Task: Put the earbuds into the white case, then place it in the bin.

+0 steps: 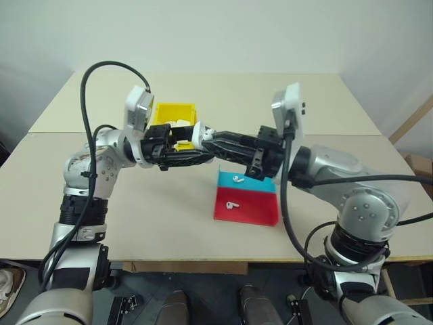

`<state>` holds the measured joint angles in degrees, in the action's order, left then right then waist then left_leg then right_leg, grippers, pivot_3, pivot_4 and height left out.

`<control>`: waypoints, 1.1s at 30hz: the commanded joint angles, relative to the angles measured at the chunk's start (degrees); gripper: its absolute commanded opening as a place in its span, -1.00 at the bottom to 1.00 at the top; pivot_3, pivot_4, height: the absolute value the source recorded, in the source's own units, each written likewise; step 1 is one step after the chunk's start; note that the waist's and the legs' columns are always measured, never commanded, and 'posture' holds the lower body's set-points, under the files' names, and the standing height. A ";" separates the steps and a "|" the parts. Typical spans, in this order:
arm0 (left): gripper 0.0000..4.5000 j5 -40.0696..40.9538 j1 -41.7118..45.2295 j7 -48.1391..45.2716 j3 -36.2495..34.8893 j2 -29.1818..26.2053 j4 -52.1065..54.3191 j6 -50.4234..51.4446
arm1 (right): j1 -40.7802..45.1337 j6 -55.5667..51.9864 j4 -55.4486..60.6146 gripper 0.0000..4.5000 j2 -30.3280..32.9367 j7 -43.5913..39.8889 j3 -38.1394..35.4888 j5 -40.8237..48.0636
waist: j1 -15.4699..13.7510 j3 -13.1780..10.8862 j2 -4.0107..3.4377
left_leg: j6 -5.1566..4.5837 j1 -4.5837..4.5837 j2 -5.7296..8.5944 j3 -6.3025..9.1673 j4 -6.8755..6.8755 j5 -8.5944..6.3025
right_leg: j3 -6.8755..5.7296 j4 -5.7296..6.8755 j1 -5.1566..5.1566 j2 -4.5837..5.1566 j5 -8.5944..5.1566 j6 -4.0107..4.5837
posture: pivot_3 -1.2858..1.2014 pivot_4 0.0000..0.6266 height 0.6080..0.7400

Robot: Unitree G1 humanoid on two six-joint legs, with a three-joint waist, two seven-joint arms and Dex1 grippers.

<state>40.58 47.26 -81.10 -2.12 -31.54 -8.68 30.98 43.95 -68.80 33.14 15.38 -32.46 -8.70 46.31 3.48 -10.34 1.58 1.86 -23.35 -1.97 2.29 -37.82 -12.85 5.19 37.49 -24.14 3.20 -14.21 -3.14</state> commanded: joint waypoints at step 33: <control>0.26 -3.20 2.64 -4.47 4.41 3.69 -1.52 -2.82 | 32.30 41.14 -36.97 -0.98 24.23 -45.23 26.84 -21.94 | 0.43 -0.05 -0.04 | -0.01 -0.07 -0.04 -0.12 0.04 0.00 | 0.04 -0.27 -0.02 -0.02 0.01 -0.02 | 0.03 -0.52 1.00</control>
<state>37.72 48.37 -85.12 2.29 -27.87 -10.89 28.90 73.17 -32.84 -0.81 40.58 -73.89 16.26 27.89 3.91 -10.38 1.55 1.85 -23.43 -2.01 2.20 -37.78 -12.85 5.21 37.22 -24.16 3.17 -14.20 -3.16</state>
